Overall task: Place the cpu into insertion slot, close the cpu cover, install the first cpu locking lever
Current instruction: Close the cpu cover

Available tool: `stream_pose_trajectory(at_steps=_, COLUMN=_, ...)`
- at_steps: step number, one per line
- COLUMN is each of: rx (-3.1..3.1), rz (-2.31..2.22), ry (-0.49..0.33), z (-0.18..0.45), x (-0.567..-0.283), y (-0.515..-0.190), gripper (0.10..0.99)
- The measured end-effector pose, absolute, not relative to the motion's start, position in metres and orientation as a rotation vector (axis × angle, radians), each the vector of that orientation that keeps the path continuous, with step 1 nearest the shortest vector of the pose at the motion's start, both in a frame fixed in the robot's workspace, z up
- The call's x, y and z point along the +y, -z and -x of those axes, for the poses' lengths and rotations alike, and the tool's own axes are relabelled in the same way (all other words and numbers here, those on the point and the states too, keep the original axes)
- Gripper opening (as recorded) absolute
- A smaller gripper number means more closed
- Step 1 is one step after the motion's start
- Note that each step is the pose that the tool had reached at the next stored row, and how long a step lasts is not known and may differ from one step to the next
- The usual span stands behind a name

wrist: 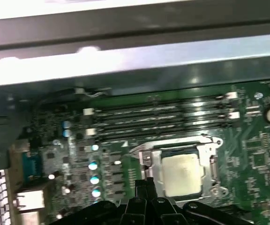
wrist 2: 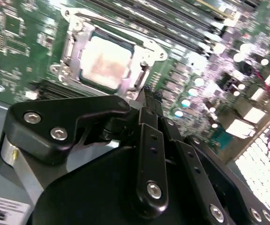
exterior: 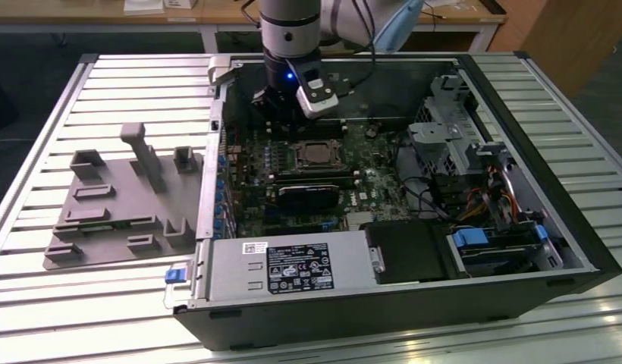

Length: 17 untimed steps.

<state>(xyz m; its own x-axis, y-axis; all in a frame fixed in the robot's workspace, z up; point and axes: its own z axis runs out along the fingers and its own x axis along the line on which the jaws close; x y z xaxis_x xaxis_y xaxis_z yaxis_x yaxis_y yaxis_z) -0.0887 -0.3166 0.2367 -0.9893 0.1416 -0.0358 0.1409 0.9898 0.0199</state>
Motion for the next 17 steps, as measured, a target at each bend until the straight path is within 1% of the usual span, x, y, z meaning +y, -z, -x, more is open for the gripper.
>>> stream_pose_trajectory(at_steps=7, rx=3.085, rz=-0.218, ry=-0.037, z=0.104, x=-0.317, y=-0.237, gripper=0.102)
stream_pose_trajectory(at_steps=17, rx=3.072, rz=-0.203, ry=-0.163, z=0.111, x=-0.317, y=-0.237, gripper=0.102)
